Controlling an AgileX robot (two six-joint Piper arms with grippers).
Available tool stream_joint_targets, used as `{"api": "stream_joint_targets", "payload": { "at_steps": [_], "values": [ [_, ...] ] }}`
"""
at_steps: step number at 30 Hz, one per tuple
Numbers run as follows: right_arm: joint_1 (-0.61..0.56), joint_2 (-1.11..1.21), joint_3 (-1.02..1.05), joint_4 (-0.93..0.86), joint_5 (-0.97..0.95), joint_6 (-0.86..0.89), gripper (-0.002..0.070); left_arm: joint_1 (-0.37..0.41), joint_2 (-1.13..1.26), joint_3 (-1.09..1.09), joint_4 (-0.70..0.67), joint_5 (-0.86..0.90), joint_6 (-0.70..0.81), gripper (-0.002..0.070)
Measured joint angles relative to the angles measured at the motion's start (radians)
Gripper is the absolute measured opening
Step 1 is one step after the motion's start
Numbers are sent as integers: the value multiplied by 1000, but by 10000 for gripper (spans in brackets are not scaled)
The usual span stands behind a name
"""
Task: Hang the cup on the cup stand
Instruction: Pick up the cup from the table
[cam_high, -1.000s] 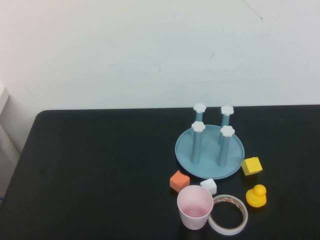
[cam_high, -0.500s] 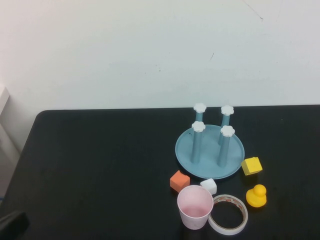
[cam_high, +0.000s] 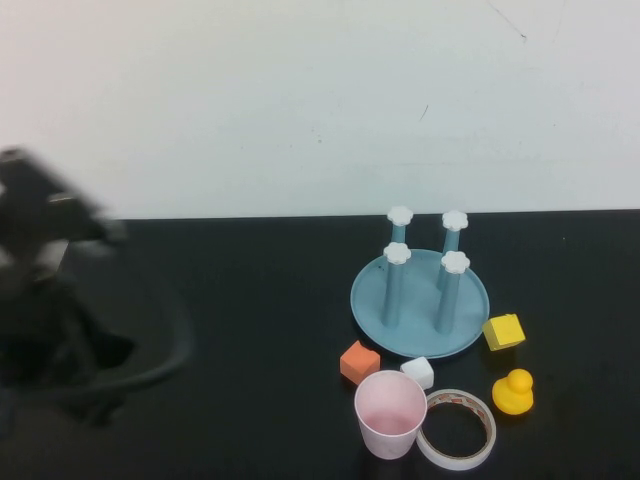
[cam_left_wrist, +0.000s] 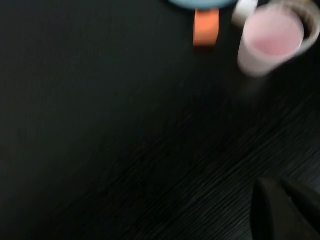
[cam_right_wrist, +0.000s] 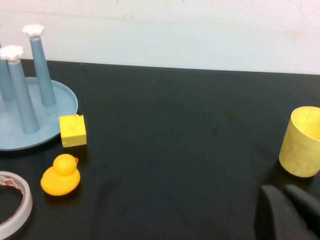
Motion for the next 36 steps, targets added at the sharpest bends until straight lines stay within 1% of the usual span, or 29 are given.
{"api": "stream_joint_targets", "payload": {
  "at_steps": [3,6,9,12,18,20,22,25,28,31,33,36],
  "values": [
    [0,0,0,0,0,0,-1,-136,118,-78,139,25,-87,-1],
    [0,0,0,0,0,0,-1,-252,229,-149,256,38,-170,-1],
    [0,0,0,0,0,0,-1,-336,345,-213,321,45,-226,-1],
    [0,0,0,0,0,0,-1,-393,451,-277,342,51,-248,-1],
    [0,0,0,0,0,0,-1,-444,634,-394,346,59,-275,-1],
    [0,0,0,0,0,0,-1,-457,682,-423,346,59,-282,13],
    [0,0,0,0,0,0,-1,-460,729,-449,333,59,-311,50],
    [0,0,0,0,0,0,-1,-460,800,-477,310,37,-365,163],
    [0,0,0,0,0,0,-1,-460,869,-492,287,-7,-447,340],
    [0,0,0,0,0,0,-1,-458,932,-496,252,-51,-514,470],
    [0,0,0,0,0,0,-1,-454,967,-496,235,-82,-540,509],
    [0,0,0,0,0,0,-1,-443,1017,-496,213,-137,-573,528]
  ]
}}
